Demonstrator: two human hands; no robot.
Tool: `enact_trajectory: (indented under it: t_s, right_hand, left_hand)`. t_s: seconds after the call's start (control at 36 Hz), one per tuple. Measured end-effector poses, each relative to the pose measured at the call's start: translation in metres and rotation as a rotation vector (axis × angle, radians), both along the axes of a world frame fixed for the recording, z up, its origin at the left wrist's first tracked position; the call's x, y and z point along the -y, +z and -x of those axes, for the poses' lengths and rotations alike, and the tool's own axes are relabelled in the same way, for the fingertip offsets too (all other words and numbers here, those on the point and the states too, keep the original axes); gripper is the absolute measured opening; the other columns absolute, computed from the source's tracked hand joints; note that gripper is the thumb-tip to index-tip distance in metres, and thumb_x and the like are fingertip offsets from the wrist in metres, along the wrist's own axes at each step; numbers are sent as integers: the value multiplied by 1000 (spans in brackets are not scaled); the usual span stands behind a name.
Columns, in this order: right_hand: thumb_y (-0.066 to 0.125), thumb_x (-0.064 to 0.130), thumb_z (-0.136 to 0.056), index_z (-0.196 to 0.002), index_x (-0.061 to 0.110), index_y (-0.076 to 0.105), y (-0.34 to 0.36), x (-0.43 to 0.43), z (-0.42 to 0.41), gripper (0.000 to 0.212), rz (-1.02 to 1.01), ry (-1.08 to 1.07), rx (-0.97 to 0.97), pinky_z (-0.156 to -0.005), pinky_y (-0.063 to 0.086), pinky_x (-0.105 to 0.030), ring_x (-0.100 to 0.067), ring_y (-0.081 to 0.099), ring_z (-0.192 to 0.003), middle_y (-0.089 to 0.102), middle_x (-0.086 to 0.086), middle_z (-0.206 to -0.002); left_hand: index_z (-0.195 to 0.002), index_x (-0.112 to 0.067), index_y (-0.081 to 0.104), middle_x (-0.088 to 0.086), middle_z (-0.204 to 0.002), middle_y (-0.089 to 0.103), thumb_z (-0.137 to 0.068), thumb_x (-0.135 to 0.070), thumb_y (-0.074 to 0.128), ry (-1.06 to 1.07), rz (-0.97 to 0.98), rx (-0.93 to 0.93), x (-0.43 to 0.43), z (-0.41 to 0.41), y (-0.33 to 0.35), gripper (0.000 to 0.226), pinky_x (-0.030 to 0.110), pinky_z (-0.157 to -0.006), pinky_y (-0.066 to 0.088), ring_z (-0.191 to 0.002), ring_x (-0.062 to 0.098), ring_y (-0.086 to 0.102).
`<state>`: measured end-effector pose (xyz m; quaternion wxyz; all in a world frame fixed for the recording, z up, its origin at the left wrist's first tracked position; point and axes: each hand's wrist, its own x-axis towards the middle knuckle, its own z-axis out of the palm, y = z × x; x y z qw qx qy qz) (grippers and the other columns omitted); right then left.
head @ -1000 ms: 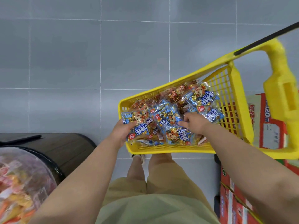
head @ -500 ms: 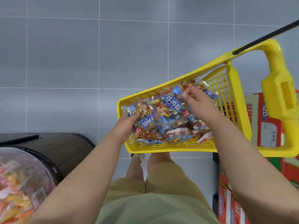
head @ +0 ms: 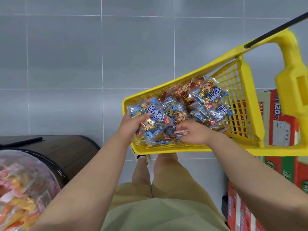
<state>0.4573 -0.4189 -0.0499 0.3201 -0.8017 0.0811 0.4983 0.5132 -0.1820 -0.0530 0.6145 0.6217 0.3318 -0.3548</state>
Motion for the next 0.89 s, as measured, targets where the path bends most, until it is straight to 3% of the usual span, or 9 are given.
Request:
enact_trajectory:
  t_s: [0.08, 0.19, 0.33, 0.5, 0.64, 0.69, 0.75, 0.83, 0.89]
  right_hand:
    - [66, 33, -80, -133, 27, 51, -8, 2, 14, 55, 181, 351, 2, -95, 44, -30, -19, 50, -121, 51, 2, -136]
    - [57, 30, -88, -131, 33, 52, -12, 3, 15, 43, 271, 370, 69, -88, 45, -32, -22, 53, -118, 54, 1, -134]
    - [66, 30, -87, -132, 17, 53, 8, 16, -5, 49, 44, 0, 72, -89, 39, -24, -17, 51, -118, 55, 0, -131]
    - [70, 38, -80, -137, 18, 46, 34, 14, -28, 65, -285, -474, -62, -91, 32, -23, -4, 40, -121, 44, 14, -126]
    - [64, 28, -87, -109, 12, 60, 41, -20, -41, 27, -410, -705, -64, -93, 31, -25, 2, 50, -101, 62, 12, -111]
    - [62, 20, -88, -99, 10, 62, 49, -35, -46, 16, -436, -733, -17, -89, 34, -22, -3, 53, -89, 67, -4, -102]
    - [60, 14, -89, -86, 19, 62, 58, -51, -52, 6, -495, -720, -10, -85, 38, -28, -11, 54, -87, 63, -2, -88]
    - [59, 16, -89, -101, 20, 62, 68, -76, -62, 12, -519, -710, -63, -99, 37, -42, -20, 55, -104, 64, -2, -102]
    - [60, 19, -89, -115, 19, 58, 80, -99, -68, 26, -531, -695, -76, -97, 42, -40, -15, 57, -109, 64, -1, -117]
  left_hand:
    - [-121, -8, 60, -3, -66, 67, -81, -8, 71, 3, -2, -11, -4, 6, -4, 42, 15, -37, 37, -41, 6, 55]
    - [-120, -11, 60, 10, -98, 73, -78, -14, 77, -11, -5, -33, -8, 13, -5, 46, 17, -40, 44, -58, 12, 67]
    - [-120, -11, 57, 11, -99, 73, -78, -9, 77, 54, -34, -45, -12, 18, -6, 46, 18, -40, 46, -67, 17, 71]
    - [-128, -9, 53, 10, -94, 70, -84, -7, 68, -74, 93, -24, -10, 14, 5, 47, 19, -39, 41, -59, 17, 66]
    - [-101, -20, 71, 2, -89, 71, -97, -33, 48, 65, 273, -46, -7, 10, 24, 26, 32, -62, 48, -71, 19, 69]
    - [-85, -24, 78, -1, -89, 76, -100, -43, 39, 151, 301, -55, -13, 9, 32, 46, 31, -70, 57, -79, 15, 73]
    - [-93, -21, 75, 1, -95, 76, -98, -52, 35, 235, 320, -59, -23, 10, 44, 51, 32, -77, 56, -85, 16, 73]
    - [-104, -19, 69, 4, -99, 75, -95, -62, 28, 354, 335, -31, -41, 18, 62, 60, 37, -84, 52, -89, 18, 72]
    - [-102, -18, 70, 4, -99, 75, -93, -66, 26, 439, 353, 12, -57, 30, 77, 65, 37, -80, 51, -89, 19, 72]
